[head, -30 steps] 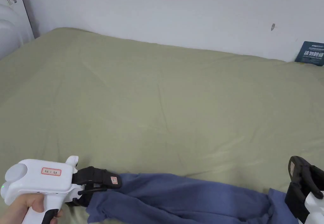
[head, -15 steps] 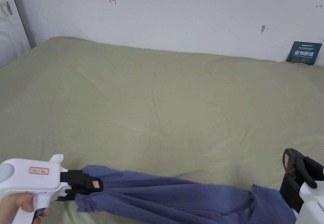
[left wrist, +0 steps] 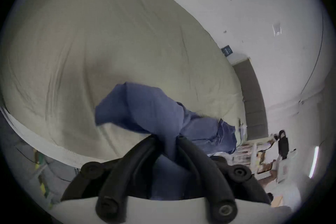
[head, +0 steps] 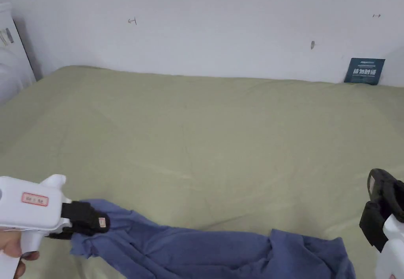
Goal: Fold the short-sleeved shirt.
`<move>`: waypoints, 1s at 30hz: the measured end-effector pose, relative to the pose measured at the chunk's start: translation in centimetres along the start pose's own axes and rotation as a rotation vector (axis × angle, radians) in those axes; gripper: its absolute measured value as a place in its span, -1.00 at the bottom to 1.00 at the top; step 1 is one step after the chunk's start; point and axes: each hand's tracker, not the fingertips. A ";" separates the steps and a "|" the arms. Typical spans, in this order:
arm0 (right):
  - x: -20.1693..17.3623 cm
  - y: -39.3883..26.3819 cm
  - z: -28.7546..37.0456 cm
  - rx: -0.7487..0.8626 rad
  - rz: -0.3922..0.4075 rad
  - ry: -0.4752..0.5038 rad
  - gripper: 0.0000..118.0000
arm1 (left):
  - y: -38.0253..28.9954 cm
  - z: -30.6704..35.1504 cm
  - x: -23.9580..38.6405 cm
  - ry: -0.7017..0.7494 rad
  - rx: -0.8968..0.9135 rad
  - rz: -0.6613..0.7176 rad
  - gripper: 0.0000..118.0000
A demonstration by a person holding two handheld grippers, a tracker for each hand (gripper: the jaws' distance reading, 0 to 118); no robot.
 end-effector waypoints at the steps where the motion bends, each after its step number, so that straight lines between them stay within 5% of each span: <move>1: 0.1 0.2 0.2 0.005 0.001 -0.001 -0.99 | 0.0 -0.5 1.9 0.006 -0.010 -0.028 -0.84; 6: 1.0 0.5 0.8 0.009 -0.029 0.003 -0.99 | -0.7 -4.8 9.8 0.179 -0.070 -0.200 -0.84; 14: 3.2 -0.6 1.4 -0.027 -0.075 -0.018 -0.99 | -2.9 -16.0 16.1 0.178 -0.199 -0.273 -0.75; 15: 3.6 -0.7 1.3 -0.038 -0.078 -0.021 -0.99 | -3.5 -17.2 17.1 0.160 -0.209 -0.272 -0.36; 17: 4.1 -1.1 1.2 -0.058 -0.075 -0.030 -0.99 | -4.2 -19.8 17.6 0.116 -0.250 -0.271 0.90; 18: 4.4 -1.2 1.2 -0.063 -0.074 -0.039 -0.99 | -4.5 -20.5 17.7 0.124 -0.239 -0.285 0.98; 22: 5.3 -1.7 1.4 -0.081 -0.090 -0.059 -0.99 | -4.0 -19.3 17.2 0.023 -0.226 -0.216 0.91; 23: 5.4 -1.8 1.3 -0.086 -0.093 -0.061 -0.99 | -3.7 -18.2 17.0 0.006 -0.219 -0.214 0.76; 25: 5.4 -2.1 1.0 -0.093 -0.103 -0.061 -0.99 | -3.0 -15.6 15.5 -0.038 -0.147 -0.190 -0.11; 26: 5.4 -2.2 0.8 -0.096 -0.108 -0.061 -0.99 | -2.8 -14.5 14.6 -0.050 -0.118 -0.168 -0.93; 30: 4.9 -2.5 0.2 -0.107 -0.126 -0.041 -0.99 | -1.6 -13.1 10.9 -0.037 -0.056 -0.102 -1.00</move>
